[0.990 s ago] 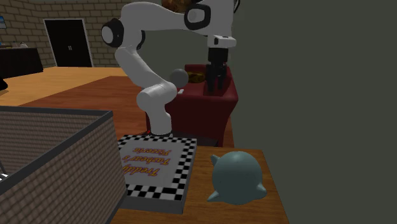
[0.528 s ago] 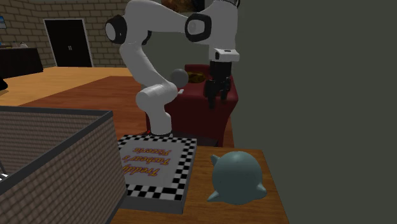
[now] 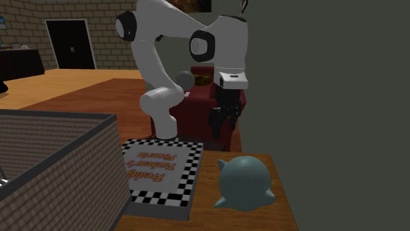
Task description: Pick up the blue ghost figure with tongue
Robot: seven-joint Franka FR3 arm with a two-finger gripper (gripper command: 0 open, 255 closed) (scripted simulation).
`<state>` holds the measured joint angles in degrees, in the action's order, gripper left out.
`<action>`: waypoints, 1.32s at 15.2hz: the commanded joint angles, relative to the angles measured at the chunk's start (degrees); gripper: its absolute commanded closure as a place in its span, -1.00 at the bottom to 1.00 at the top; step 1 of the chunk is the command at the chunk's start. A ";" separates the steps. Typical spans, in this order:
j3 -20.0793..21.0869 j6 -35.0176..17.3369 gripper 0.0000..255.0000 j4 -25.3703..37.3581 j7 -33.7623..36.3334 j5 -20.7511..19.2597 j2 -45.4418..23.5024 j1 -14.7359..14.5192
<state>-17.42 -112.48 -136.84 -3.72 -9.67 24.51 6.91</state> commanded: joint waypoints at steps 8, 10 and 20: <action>-6.06 -8.53 -1.00 2.94 -5.18 3.18 -12.01 1.19; -6.24 -10.17 -1.00 2.03 -5.35 3.37 -12.77 1.17; -6.52 -12.32 1.00 0.86 -5.67 3.64 -13.79 1.18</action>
<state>-23.91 -124.71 -135.98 -9.38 -6.02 10.81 8.08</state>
